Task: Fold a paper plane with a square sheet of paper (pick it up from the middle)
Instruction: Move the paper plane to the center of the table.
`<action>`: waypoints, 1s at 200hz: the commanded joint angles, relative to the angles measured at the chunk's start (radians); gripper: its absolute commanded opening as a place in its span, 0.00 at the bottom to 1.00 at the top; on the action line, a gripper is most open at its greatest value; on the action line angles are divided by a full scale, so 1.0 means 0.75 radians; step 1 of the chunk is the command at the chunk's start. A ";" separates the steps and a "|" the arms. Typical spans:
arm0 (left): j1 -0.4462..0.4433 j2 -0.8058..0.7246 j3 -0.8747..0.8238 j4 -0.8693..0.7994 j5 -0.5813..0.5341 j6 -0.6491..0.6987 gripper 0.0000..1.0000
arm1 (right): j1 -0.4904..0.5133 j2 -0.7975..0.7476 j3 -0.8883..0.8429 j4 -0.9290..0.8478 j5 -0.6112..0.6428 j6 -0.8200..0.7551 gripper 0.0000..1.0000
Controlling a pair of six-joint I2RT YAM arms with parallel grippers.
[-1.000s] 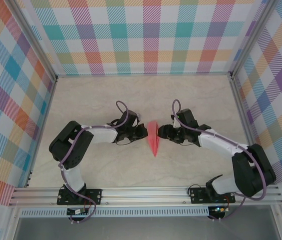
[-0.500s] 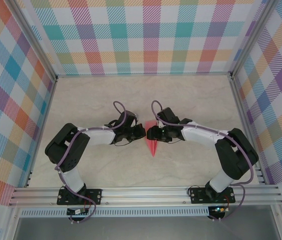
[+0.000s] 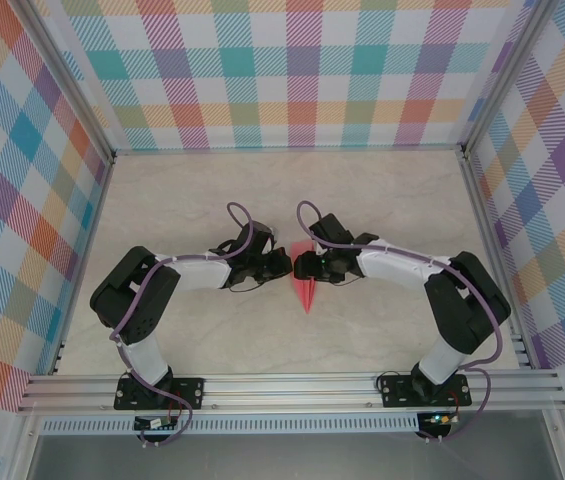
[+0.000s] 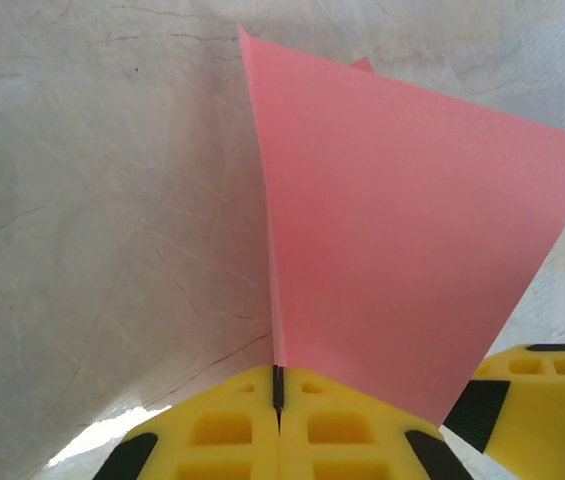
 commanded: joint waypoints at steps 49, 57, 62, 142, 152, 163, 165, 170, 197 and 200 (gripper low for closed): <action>0.017 0.001 -0.012 0.008 -0.005 0.016 0.00 | 0.035 0.056 0.041 -0.068 -0.002 -0.019 0.57; 0.016 0.000 -0.013 0.010 -0.002 0.013 0.00 | 0.046 0.054 0.033 -0.075 -0.004 -0.004 0.57; 0.016 0.002 -0.014 0.010 -0.003 0.012 0.00 | 0.051 0.052 0.028 -0.075 -0.004 0.007 0.57; 0.016 -0.001 -0.016 0.015 0.002 0.010 0.00 | 0.093 0.116 0.038 -0.054 0.030 0.164 0.47; 0.016 -0.006 -0.018 0.010 -0.001 0.007 0.00 | 0.096 0.127 0.051 -0.076 0.050 0.172 0.45; 0.016 -0.014 -0.019 -0.001 -0.009 0.004 0.01 | 0.098 0.131 0.059 -0.096 0.077 0.180 0.39; 0.016 -0.016 -0.019 -0.003 -0.010 0.004 0.01 | 0.098 0.131 0.059 -0.097 0.083 0.180 0.38; 0.016 -0.020 -0.021 -0.007 -0.017 0.004 0.02 | 0.099 0.128 0.059 -0.103 0.090 0.184 0.36; 0.016 -0.055 -0.021 -0.047 -0.059 0.009 0.10 | 0.099 0.112 0.061 -0.144 0.144 0.194 0.26; 0.016 -0.060 -0.022 -0.054 -0.065 0.010 0.11 | 0.099 0.112 0.061 -0.149 0.148 0.193 0.25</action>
